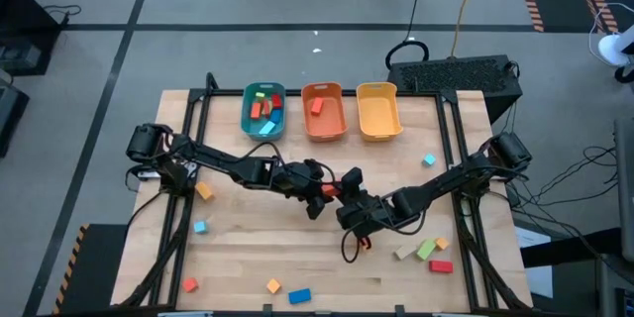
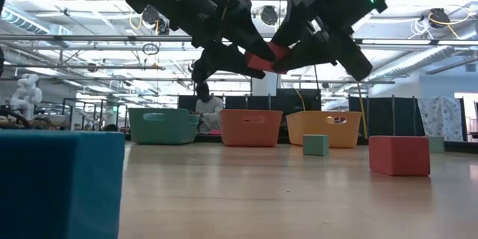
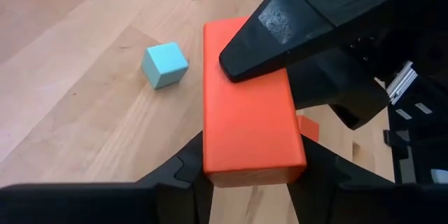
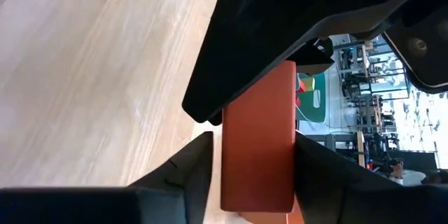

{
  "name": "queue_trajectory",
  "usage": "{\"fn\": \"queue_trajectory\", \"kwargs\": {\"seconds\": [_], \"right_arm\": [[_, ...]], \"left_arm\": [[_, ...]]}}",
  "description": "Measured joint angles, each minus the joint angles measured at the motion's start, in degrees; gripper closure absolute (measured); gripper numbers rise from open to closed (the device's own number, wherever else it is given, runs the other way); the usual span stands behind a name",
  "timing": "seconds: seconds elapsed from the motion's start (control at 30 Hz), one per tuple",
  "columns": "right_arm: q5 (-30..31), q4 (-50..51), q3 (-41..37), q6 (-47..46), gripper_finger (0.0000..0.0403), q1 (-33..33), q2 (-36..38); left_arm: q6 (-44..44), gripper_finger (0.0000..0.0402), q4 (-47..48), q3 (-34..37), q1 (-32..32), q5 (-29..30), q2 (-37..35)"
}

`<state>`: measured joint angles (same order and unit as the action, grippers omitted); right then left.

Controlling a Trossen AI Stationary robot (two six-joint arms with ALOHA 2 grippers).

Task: Sort blocks by size
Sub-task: Put the orange thick rectangular block into the orange bin

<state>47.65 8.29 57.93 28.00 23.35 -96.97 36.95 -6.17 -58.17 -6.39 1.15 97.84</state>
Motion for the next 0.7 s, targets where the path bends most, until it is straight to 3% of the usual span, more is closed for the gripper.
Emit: {"fn": "queue_trajectory", "kwargs": {"seconds": [0.1,0.27,0.5,0.7], "right_arm": [[0.65,0.59,0.0,-1.16,0.0219,0.02,-0.05],[8.59,5.92,-0.13,-9.52,0.0193,-0.24,0.2],[3.25,20.72,-0.13,-27.66,0.0191,-2.85,5.03],[1.41,27.72,-0.13,-34.63,0.0192,-3.85,8.71]], "left_arm": [[-0.27,0.0262,0.04,-0.04,0.06,0.17,0.0],[-0.46,0.0262,1.41,-0.22,1.25,0.83,-0.2],[-2.73,0.0262,2.86,-0.22,4.86,0.81,-1.83],[-7.11,0.0262,4.94,-0.22,10.93,1.01,-5.58]]}}
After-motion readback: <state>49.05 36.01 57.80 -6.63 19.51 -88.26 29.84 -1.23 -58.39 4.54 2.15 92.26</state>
